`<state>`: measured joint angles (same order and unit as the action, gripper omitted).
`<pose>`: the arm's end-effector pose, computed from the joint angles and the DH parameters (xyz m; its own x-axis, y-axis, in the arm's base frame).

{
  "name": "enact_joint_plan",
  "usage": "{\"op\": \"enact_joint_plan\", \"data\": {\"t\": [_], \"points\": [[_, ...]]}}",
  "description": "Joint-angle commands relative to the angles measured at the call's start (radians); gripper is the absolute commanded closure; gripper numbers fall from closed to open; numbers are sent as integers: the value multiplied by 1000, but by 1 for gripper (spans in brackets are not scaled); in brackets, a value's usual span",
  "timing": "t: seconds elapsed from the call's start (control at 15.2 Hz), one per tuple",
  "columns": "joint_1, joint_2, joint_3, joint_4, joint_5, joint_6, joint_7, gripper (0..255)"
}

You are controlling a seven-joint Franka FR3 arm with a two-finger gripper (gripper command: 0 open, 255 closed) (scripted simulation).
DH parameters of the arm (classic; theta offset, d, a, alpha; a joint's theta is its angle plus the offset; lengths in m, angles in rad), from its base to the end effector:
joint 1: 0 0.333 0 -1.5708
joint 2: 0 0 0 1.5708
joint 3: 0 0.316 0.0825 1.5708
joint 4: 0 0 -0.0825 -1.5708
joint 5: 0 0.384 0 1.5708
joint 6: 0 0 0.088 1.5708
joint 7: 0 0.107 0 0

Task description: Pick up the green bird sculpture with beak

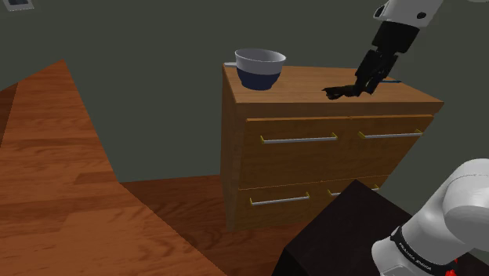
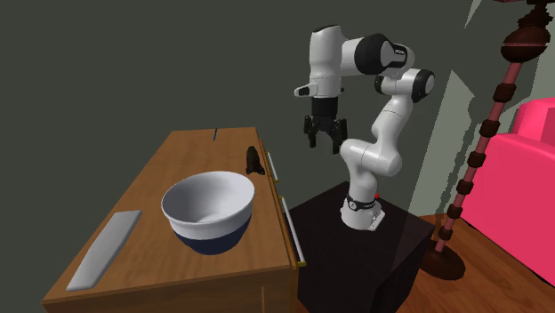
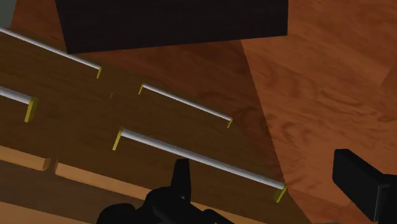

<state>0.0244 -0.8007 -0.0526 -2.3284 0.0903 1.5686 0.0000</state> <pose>0.3031 -0.0044 0.6083 0.9991 -0.0135 0.0402 -0.0083 -0.9918 -0.1276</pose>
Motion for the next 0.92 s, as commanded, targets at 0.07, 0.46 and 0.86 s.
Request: {"op": "enact_joint_plan", "data": {"t": [0.07, 0.46, 0.86], "points": [[6, 6, -25, -1, -27, -3, -61, 0], [47, 82, -174, 32, -188, 7, -420, 0], [101, 218, -313, 119, -318, 60, -772, 0]]}}
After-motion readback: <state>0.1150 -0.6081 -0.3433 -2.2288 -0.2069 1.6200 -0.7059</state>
